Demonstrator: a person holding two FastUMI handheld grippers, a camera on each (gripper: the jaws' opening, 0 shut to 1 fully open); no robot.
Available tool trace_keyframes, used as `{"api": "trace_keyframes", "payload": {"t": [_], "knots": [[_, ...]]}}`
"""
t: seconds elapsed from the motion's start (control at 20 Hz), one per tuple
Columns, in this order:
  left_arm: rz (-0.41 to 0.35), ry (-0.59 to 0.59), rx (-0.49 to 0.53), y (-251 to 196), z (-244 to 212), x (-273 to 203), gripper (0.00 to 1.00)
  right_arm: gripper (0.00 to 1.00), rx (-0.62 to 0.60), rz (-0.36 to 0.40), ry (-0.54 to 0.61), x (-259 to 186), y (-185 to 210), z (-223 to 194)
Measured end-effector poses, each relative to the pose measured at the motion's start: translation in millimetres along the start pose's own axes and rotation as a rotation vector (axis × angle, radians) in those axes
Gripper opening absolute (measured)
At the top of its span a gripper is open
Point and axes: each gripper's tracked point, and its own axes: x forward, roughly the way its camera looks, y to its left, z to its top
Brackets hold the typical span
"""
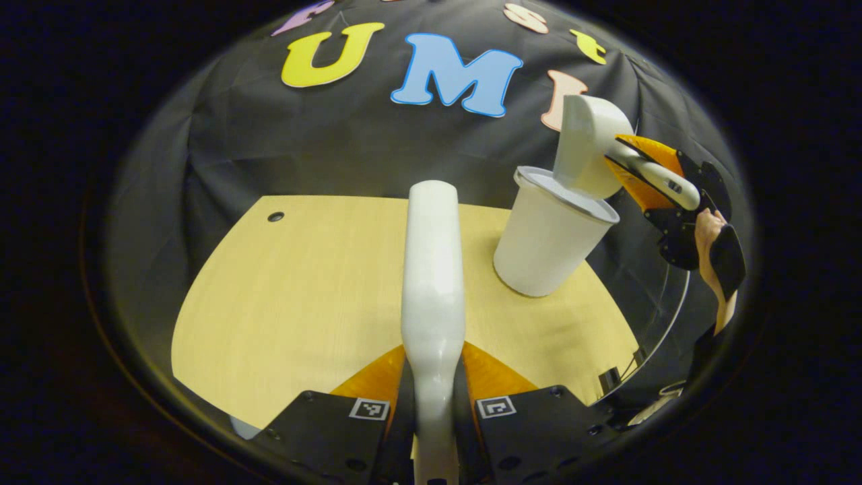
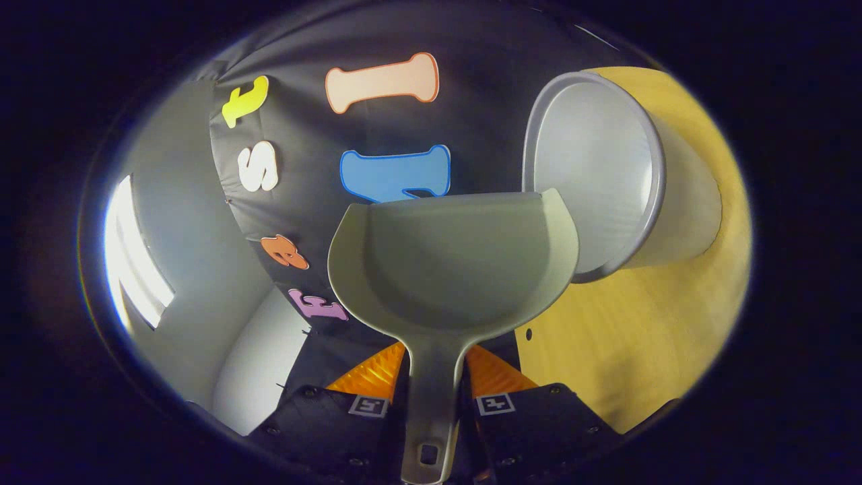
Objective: Pick up the small broom and dustpan from the desktop, sweep the trash into the dustpan with the broom, and then empty the trash into the garbage bin.
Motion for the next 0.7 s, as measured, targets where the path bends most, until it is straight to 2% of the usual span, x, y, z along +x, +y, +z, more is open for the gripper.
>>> {"api": "trace_keyframes", "payload": {"t": [0.15,0.2,0.4,0.7], "knots": [[0.021,-0.010,-0.044,17,13,5,0.35,0.33,-0.217,-0.094,0.016,-14,2,-19],[0.029,-0.012,-0.051,28,19,8,0.33,0.33,-0.287,-0.121,0.022,-12,1,-23],[0.053,-0.002,-0.077,63,9,10,0.31,0.33,-0.549,-0.227,0.080,-16,-2,-69],[0.064,0.047,-0.050,115,3,11,0.31,0.33,-0.814,-0.401,0.146,8,-46,-129]]}}
